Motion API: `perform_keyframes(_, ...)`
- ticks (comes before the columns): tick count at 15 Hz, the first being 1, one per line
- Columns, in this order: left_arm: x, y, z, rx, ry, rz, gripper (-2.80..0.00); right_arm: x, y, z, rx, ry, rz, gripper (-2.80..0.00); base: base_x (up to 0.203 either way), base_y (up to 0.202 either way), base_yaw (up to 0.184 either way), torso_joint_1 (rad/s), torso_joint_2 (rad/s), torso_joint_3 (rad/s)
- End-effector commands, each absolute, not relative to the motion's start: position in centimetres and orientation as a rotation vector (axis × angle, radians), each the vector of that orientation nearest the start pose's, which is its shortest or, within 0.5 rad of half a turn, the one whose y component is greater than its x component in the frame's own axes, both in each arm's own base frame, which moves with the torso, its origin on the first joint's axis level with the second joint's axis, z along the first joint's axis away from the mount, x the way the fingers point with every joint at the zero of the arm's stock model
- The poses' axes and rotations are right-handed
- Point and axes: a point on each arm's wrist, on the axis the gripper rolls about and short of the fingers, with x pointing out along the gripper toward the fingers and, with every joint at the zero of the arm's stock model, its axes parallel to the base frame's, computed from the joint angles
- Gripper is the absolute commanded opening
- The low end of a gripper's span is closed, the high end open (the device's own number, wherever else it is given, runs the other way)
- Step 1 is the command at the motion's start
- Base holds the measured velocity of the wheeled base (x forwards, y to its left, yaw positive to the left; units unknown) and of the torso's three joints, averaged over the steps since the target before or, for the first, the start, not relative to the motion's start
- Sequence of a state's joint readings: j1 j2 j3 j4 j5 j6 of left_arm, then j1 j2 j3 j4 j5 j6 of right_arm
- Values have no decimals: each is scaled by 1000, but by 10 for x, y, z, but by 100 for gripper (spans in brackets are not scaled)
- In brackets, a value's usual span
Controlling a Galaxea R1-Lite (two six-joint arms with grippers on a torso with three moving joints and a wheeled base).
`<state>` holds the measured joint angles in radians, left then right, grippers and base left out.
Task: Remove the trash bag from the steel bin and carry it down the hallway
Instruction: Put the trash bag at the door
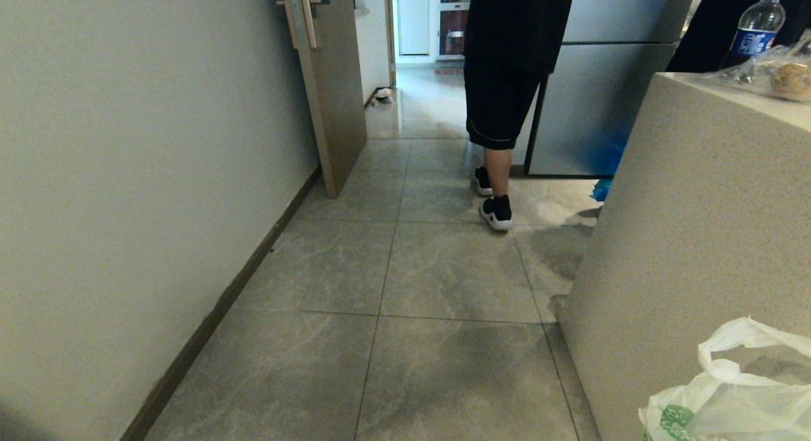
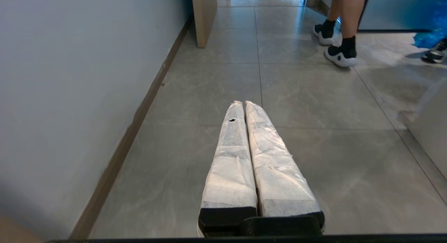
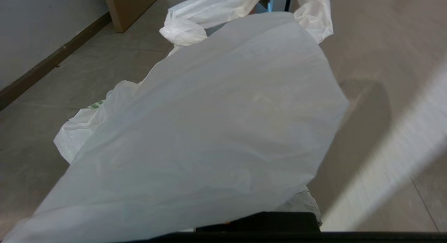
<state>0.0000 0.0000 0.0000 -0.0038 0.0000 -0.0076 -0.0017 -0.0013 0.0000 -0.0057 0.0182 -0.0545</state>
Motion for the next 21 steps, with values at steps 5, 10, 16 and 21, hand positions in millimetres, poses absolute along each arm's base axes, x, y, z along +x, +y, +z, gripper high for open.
perform_keyframes(5, -23, 0, 76, -6, -4, 0, -280, -23, 0, 76, -55, -7, 17, -280, 187, 0, 3, 3, 3, 4)
perform_keyframes(10, -23, 0, 76, -8, -5, 0, -280, -23, 0, 76, -55, -7, 18, -280, 189, 0, 2, 5, 3, 3)
perform_keyframes(16, -23, 0, 76, -9, -5, 0, -280, -23, 0, 76, -55, -7, 17, -280, 191, 0, 2, 3, 2, 2)
perform_keyframes(21, -23, 0, 76, -9, -5, 0, -280, -23, 0, 76, -55, -7, 17, -280, 192, 0, 1, 1, 3, 4)
